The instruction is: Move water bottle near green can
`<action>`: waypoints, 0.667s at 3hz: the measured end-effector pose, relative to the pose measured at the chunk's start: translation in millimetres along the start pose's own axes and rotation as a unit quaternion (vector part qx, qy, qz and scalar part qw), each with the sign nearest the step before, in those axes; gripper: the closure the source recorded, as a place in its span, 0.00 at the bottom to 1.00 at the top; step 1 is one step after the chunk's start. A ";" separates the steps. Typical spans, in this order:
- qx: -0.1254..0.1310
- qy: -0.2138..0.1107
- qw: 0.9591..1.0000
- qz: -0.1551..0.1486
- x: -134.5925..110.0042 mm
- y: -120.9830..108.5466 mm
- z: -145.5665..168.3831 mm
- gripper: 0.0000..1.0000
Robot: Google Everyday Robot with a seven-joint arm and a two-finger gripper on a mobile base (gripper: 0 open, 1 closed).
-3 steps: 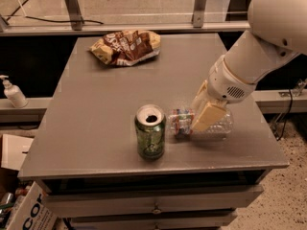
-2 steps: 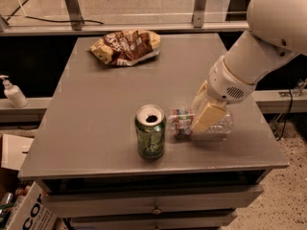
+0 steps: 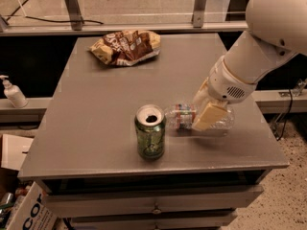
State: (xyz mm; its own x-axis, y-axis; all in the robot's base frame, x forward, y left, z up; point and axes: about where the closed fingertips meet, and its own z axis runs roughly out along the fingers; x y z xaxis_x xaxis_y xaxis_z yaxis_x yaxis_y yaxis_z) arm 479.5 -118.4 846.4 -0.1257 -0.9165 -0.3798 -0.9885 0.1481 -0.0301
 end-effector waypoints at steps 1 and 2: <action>0.004 0.002 1.000 -0.008 -4.0 -3.4 -4.9 0.00; 0.008 0.011 1.000 -0.017 -3.2 -4.3 -12.4 0.00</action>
Offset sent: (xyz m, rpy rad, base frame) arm 0.0049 -0.0087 0.0202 -0.0475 -0.0342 0.0382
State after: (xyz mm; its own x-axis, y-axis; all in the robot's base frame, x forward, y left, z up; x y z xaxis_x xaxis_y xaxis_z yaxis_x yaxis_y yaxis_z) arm 483.0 -120.7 859.2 -0.0938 -0.9288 -0.3586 -0.9909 0.1221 -0.0571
